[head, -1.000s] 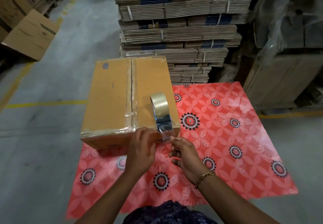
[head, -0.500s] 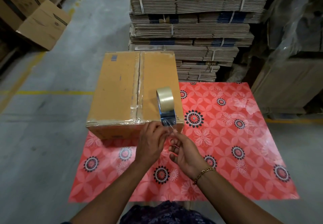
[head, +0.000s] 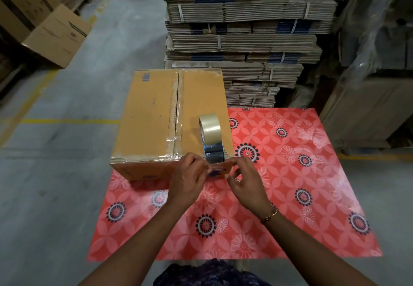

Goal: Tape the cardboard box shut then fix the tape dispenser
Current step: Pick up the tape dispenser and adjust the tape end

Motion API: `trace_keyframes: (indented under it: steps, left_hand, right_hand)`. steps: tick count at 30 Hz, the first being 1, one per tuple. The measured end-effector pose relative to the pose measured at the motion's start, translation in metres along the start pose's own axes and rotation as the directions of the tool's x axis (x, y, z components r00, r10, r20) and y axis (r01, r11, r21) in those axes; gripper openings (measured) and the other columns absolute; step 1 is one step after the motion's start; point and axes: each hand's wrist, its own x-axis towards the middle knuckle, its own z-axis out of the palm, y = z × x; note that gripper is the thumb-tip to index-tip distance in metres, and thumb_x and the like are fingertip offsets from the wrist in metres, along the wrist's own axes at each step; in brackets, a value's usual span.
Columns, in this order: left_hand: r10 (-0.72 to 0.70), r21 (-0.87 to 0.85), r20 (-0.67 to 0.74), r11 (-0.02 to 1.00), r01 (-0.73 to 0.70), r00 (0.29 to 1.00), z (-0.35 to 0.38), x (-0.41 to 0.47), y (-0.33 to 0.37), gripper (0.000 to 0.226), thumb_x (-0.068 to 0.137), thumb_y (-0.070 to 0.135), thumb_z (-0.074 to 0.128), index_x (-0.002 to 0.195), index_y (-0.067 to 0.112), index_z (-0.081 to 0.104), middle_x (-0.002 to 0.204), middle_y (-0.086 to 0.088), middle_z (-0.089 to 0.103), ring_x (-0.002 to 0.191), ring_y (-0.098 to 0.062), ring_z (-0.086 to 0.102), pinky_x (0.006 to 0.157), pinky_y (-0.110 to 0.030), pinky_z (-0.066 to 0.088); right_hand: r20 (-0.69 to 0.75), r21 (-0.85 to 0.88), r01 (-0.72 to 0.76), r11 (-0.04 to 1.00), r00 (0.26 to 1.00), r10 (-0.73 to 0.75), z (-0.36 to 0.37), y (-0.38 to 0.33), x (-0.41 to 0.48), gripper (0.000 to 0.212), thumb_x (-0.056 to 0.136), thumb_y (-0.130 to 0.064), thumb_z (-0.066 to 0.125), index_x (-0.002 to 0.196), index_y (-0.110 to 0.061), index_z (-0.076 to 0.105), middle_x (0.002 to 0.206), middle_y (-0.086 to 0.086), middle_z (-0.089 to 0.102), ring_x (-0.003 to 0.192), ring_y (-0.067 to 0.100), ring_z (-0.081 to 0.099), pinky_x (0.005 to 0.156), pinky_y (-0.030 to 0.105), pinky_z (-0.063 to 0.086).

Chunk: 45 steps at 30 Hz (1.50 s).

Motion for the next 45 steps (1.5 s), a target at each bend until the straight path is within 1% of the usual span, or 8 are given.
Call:
trace_keyframes:
  steps: [10,13,20,24,28,36,41,45]
  left_hand:
    - [-0.129,-0.143,0.116,0.979,0.145,0.985,-0.003,0.002,0.000,0.011,0.086,0.029,0.074,0.092,0.020,0.073,0.097,0.006,0.054,0.088,-0.007,0.060,0.073,-0.026,0.051]
    - [-0.275,-0.282,0.174,0.906,0.315,0.946,-0.002,0.002,0.000,0.006,0.083,0.021,0.080,0.088,0.020,0.079,0.095,0.005,0.059,0.083,-0.002,0.062,0.073,-0.014,0.048]
    - [-0.534,-0.477,0.283,0.642,0.600,0.797,0.000,0.007,0.010,0.001,0.084,0.011,0.078,0.084,0.012,0.078,0.093,-0.012,0.077,0.078,-0.021,0.069,0.053,-0.030,0.053]
    - [-0.615,-0.502,0.366,0.501,0.705,0.698,-0.001,0.014,0.014,0.018,0.082,0.011,0.079,0.094,-0.001,0.074,0.097,-0.015,0.076,0.077,-0.018,0.069,0.050,-0.028,0.054]
    - [-0.640,-0.507,0.403,0.439,0.742,0.654,-0.003,0.020,0.021,0.014,0.080,0.008,0.080,0.080,0.003,0.068,0.079,-0.009,0.072,0.064,-0.018,0.069,0.047,-0.026,0.053]
    - [-0.662,-0.523,0.407,0.396,0.755,0.629,0.006,0.027,0.032,0.026,0.084,0.003,0.074,0.069,0.012,0.055,0.057,-0.003,0.069,0.053,-0.015,0.071,0.046,-0.025,0.051]
    - [-0.667,-0.536,0.398,0.389,0.749,0.630,0.010,0.030,0.032,0.031,0.084,0.001,0.072,0.066,0.014,0.050,0.047,0.005,0.061,0.051,-0.017,0.067,0.046,-0.025,0.048]
    - [-0.645,-0.536,0.413,0.398,0.744,0.643,0.009,0.027,0.029,0.032,0.084,0.002,0.074,0.066,0.013,0.051,0.052,0.002,0.063,0.051,-0.014,0.065,0.045,-0.024,0.049]
  right_hand:
    - [0.073,-0.033,0.071,0.997,0.995,-0.069,-0.009,0.004,0.021,0.008,0.090,-0.024,0.071,0.087,-0.028,0.065,0.098,-0.007,0.058,0.081,0.006,0.060,0.073,0.030,0.054]
    - [0.153,0.040,-0.048,0.998,0.987,0.041,-0.013,0.006,0.024,0.013,0.086,-0.025,0.072,0.082,-0.033,0.064,0.097,-0.003,0.061,0.082,0.010,0.063,0.074,0.032,0.056]
    - [0.336,0.232,-0.340,0.911,0.907,0.253,-0.023,-0.008,0.040,0.004,0.087,0.000,0.068,0.086,-0.002,0.071,0.079,-0.001,0.070,0.067,0.000,0.064,0.053,0.009,0.045]
    - [0.402,0.248,-0.445,0.861,0.856,0.326,-0.027,-0.012,0.046,0.010,0.087,-0.001,0.065,0.081,-0.007,0.069,0.075,0.006,0.067,0.069,0.017,0.062,0.049,0.017,0.047]
    - [0.444,0.261,-0.534,0.804,0.806,0.391,-0.026,-0.011,0.048,0.009,0.085,-0.006,0.065,0.080,-0.011,0.069,0.075,0.010,0.066,0.071,0.022,0.062,0.053,0.029,0.043]
    - [0.382,0.337,-0.590,0.734,0.798,0.466,-0.016,-0.016,0.049,0.011,0.082,-0.006,0.067,0.073,-0.012,0.063,0.062,0.001,0.070,0.062,0.019,0.064,0.049,0.026,0.041]
    - [0.231,0.556,-0.603,0.572,0.774,0.590,-0.005,-0.020,0.041,0.025,0.083,-0.014,0.072,0.097,-0.018,0.052,0.073,0.003,0.070,0.052,0.015,0.060,0.043,0.020,0.037]
    - [0.386,0.529,-0.697,0.484,0.706,0.594,0.000,-0.018,0.032,0.021,0.088,-0.028,0.071,0.102,-0.013,0.067,0.082,0.002,0.070,0.056,0.011,0.060,0.043,0.019,0.041]
